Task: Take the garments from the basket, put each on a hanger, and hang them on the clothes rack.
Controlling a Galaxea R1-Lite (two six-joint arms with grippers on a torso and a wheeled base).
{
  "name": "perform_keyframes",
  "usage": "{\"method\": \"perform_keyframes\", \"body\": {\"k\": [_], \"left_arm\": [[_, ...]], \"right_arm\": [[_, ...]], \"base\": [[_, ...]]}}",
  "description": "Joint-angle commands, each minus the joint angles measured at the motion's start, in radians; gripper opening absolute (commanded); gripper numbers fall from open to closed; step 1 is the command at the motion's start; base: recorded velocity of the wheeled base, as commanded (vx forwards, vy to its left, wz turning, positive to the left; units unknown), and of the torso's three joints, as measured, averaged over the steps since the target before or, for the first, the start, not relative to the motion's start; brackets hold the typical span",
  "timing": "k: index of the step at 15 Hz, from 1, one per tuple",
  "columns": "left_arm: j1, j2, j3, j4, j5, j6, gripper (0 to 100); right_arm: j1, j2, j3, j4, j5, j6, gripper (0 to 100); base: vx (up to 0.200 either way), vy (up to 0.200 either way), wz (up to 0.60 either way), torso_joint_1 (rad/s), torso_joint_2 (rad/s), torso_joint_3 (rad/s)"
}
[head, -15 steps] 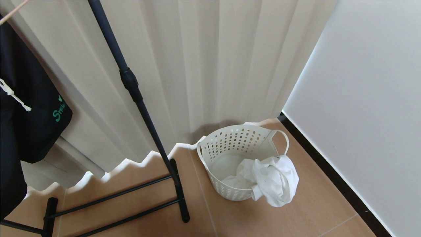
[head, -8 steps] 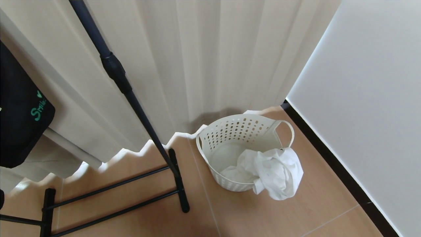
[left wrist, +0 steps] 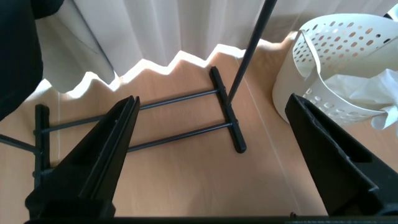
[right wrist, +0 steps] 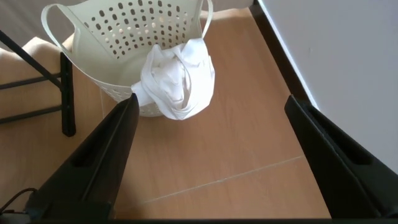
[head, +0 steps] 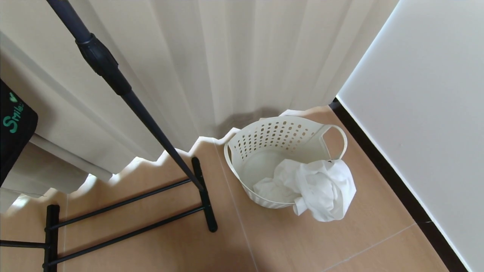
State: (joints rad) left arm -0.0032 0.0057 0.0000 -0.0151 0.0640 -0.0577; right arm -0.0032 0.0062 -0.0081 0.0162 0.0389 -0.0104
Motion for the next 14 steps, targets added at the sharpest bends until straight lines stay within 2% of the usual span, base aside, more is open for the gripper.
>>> {"method": "perform_keyframes", "body": {"k": [1, 2, 4, 5, 7, 10, 13, 14], "left_arm": [[0.000, 0.000, 0.000, 0.000, 0.000, -0.002, 100], [0.000, 0.000, 0.000, 0.000, 0.002, -0.002, 100], [0.000, 0.000, 0.000, 0.000, 0.002, -0.002, 100], [0.000, 0.000, 0.000, 0.000, 0.002, -0.001, 100], [0.000, 0.000, 0.000, 0.000, 0.002, -0.001, 100], [0.000, 0.000, 0.000, 0.000, 0.002, -0.001, 100], [0.000, -0.001, 0.000, 0.000, 0.002, 0.001, 100], [0.000, -0.001, 0.000, 0.000, 0.002, 0.001, 100]], "right_arm": [[0.002, 0.012, -0.003, 0.004, 0.006, -0.014, 100], [0.028, 0.124, -0.009, -0.005, 0.036, -0.089, 100], [0.081, 0.466, -0.066, -0.099, 0.052, -0.091, 100], [0.103, 0.667, -0.098, -0.196, 0.052, -0.069, 100], [0.111, 0.974, -0.188, -0.332, 0.052, -0.102, 100], [0.149, 1.302, -0.414, -0.361, 0.035, -0.352, 100], [0.255, 1.551, -0.653, -0.361, -0.085, -0.533, 100], [0.270, 1.591, -0.690, -0.361, -0.111, -0.569, 100]], "base": [[0.000, 0.000, 0.00, 0.012, 0.00, -0.178], [0.000, 0.000, 0.00, 0.002, 0.01, -0.085], [0.000, 0.000, 0.00, -0.001, 0.00, -0.028], [0.000, 0.000, 0.00, 0.000, 0.00, 0.000], [0.000, 0.000, 0.00, 0.000, 0.00, 0.000], [0.000, 0.000, 0.00, 0.000, 0.00, 0.000], [0.000, 0.000, 0.00, 0.000, 0.00, 0.000], [0.000, 0.000, 0.00, 0.000, 0.00, 0.000]]}}
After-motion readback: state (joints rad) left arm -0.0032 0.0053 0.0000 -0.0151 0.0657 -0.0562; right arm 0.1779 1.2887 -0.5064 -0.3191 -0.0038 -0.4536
